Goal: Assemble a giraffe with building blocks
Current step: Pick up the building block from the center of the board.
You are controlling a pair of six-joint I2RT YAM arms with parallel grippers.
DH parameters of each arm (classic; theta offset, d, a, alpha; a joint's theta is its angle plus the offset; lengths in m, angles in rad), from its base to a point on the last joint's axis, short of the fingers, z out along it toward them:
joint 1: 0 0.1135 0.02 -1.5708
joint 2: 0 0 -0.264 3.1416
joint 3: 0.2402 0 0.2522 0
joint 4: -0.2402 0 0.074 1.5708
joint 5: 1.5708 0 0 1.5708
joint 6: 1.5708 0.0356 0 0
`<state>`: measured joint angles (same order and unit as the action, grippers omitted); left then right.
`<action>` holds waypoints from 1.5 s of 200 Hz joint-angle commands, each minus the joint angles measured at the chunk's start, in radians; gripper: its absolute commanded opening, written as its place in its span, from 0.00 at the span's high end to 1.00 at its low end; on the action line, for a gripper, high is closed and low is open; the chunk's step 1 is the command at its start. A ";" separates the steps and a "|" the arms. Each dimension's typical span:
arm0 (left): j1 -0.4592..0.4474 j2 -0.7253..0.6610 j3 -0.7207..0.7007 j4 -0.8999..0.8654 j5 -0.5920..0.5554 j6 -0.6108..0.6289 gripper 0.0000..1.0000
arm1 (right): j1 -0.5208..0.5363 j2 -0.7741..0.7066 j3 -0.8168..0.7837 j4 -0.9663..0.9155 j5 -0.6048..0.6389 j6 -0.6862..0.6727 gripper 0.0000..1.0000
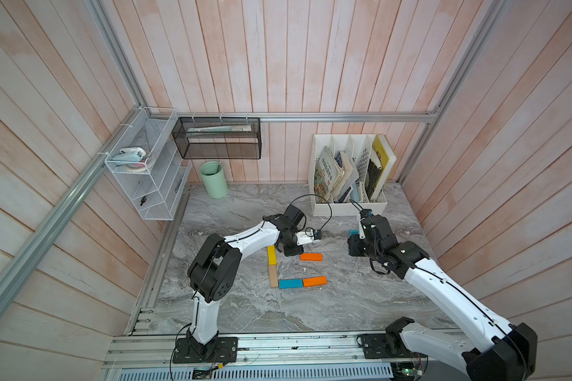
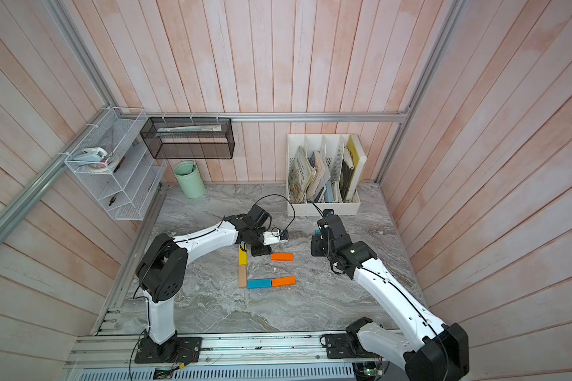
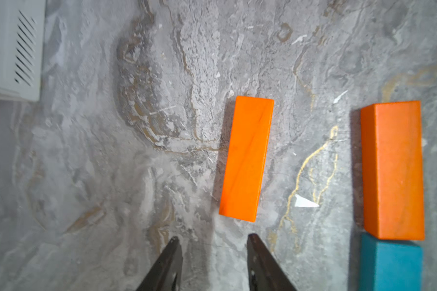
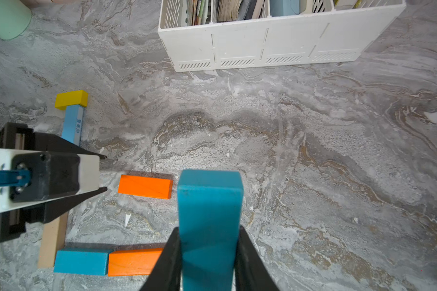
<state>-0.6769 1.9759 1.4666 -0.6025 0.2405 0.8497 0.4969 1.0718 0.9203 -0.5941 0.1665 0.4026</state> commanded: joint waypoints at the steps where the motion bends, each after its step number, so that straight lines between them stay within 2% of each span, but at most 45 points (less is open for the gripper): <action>1: -0.007 0.044 0.077 0.024 0.063 0.176 0.54 | -0.009 -0.029 -0.025 -0.011 -0.007 -0.017 1.00; 43: -0.036 0.122 0.147 -0.015 0.122 0.348 0.54 | -0.047 -0.056 -0.036 -0.018 -0.024 -0.016 1.00; 73: -0.036 0.217 0.280 -0.191 0.086 0.417 0.59 | -0.115 -0.099 -0.007 -0.053 -0.048 -0.025 1.00; 85: -0.036 0.246 0.338 -0.251 0.112 0.409 0.59 | -0.135 -0.115 -0.005 -0.059 -0.058 -0.031 1.00; 124: -0.047 0.276 0.396 -0.329 0.121 0.366 0.54 | -0.174 -0.117 -0.013 -0.063 -0.087 -0.042 1.00; 148: -0.053 0.277 0.421 -0.383 0.158 0.316 0.42 | -0.180 -0.113 -0.025 -0.052 -0.096 -0.039 1.00; 228: -0.087 0.369 0.482 -0.454 0.129 0.228 0.41 | -0.182 -0.126 -0.036 -0.047 -0.133 -0.032 1.00; 300: -0.085 0.397 0.485 -0.369 0.074 0.172 0.42 | -0.183 -0.143 -0.072 -0.043 -0.159 -0.032 1.00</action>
<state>-0.7643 2.3367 1.9522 -0.9936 0.3359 1.0492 0.3191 0.9394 0.8551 -0.6361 0.0238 0.3725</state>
